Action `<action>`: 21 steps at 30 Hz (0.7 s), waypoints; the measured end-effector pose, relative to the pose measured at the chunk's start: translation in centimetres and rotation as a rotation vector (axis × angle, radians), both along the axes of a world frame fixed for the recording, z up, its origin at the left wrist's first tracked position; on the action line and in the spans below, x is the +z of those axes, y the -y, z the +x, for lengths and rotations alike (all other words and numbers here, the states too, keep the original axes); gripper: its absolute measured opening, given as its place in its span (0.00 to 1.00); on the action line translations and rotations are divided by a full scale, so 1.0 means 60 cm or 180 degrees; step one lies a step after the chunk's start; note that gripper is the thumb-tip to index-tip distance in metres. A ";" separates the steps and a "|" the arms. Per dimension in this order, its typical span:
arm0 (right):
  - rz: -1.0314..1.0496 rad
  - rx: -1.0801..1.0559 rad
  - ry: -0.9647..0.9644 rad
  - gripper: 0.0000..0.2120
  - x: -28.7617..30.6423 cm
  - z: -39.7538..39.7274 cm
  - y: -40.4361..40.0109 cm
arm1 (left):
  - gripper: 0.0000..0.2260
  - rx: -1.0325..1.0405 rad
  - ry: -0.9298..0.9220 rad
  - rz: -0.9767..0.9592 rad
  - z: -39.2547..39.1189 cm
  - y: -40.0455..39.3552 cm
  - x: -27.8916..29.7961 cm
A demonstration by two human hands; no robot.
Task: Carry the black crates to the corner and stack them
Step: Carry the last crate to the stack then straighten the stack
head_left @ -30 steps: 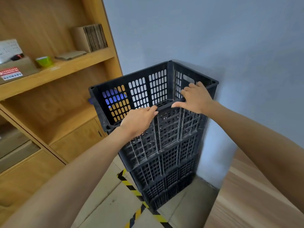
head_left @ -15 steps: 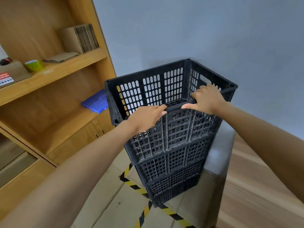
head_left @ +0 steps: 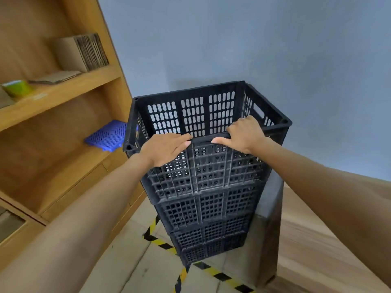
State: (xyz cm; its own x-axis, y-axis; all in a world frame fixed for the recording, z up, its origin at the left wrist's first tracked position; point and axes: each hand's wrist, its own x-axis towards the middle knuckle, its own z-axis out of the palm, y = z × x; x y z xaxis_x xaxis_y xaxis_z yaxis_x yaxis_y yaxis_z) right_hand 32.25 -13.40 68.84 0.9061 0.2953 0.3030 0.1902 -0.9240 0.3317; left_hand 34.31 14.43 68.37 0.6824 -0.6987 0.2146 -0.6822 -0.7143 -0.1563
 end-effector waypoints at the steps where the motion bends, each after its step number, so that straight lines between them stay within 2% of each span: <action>1: -0.0003 0.0066 -0.0049 0.46 0.000 0.001 0.003 | 0.31 0.0164 0.0075 -0.0160 -0.009 0.006 -0.002; 4: 0.0246 0.0312 -0.0405 0.43 0.000 0.010 0.018 | 0.28 0.1211 0.0268 -0.0869 -0.031 0.039 -0.012; 6: 0.0516 0.0344 -0.0695 0.44 -0.002 0.017 0.027 | 0.28 0.1770 0.0278 -0.0953 -0.035 0.061 -0.015; 8: 0.0575 0.0298 -0.0621 0.46 -0.002 0.015 0.029 | 0.26 0.2018 0.0268 -0.0945 -0.030 0.069 -0.017; 11: 0.0543 0.0180 -0.0217 0.38 -0.007 0.005 0.021 | 0.23 0.2019 0.0368 -0.0920 -0.023 0.067 -0.020; 13: 0.0539 0.0144 -0.0158 0.36 -0.009 0.003 0.014 | 0.22 0.1992 0.0489 -0.0895 -0.017 0.064 -0.026; 21: 0.0637 -0.0059 -0.0054 0.39 -0.017 0.026 -0.041 | 0.23 0.1685 0.0782 -0.0987 0.052 0.003 -0.039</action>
